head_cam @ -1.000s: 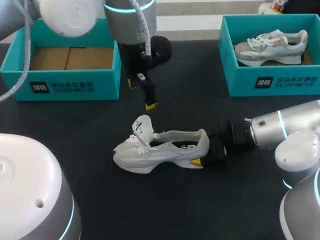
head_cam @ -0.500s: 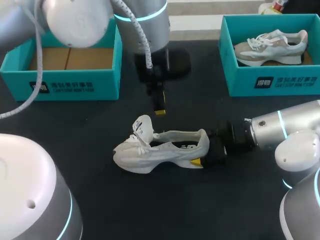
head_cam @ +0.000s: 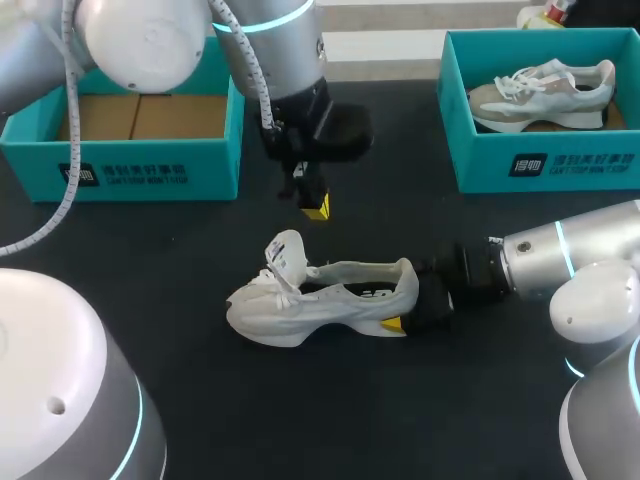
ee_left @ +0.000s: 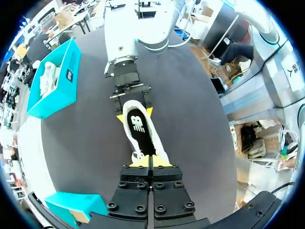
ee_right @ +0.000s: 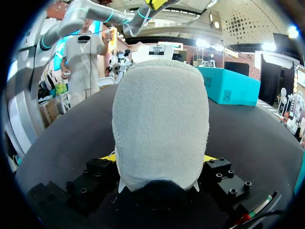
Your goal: Take the shoe out of the shoebox, open the shoe tongue, remove and reinsert the insole, then place the shoe into the shoebox
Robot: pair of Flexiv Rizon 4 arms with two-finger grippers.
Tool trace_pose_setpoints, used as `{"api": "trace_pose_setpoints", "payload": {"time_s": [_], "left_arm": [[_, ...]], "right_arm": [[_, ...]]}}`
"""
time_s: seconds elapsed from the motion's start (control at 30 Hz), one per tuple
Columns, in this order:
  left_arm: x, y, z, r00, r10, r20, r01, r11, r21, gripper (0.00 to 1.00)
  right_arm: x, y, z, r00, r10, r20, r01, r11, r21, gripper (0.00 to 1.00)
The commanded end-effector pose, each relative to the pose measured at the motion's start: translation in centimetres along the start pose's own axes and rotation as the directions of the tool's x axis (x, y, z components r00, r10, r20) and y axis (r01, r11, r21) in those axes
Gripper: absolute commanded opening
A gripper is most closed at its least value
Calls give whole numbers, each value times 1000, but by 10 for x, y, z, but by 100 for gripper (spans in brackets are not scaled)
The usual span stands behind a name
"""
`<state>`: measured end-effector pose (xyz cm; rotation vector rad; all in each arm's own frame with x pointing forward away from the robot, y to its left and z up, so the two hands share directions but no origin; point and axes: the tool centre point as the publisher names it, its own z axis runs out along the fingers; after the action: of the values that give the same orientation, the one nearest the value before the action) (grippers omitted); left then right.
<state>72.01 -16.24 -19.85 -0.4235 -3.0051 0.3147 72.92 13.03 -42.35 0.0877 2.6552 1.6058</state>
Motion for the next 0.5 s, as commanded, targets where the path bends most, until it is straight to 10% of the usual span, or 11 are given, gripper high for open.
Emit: {"api": "trace_pose_setpoints", "payload": {"time_s": [0.03, 0.5], "left_arm": [[1, 1, 1, 1000, 2, 3, -2, 1000, 3, 0], [-7, -15, 54, 988, -153, -8, 153, 983, 106, 0]], "right_arm": [[-2, -10, 4, 1000, 0, 3, 0, 1000, 5, 0], [-2, -10, 4, 1000, 0, 3, 0, 1000, 5, 0]]}}
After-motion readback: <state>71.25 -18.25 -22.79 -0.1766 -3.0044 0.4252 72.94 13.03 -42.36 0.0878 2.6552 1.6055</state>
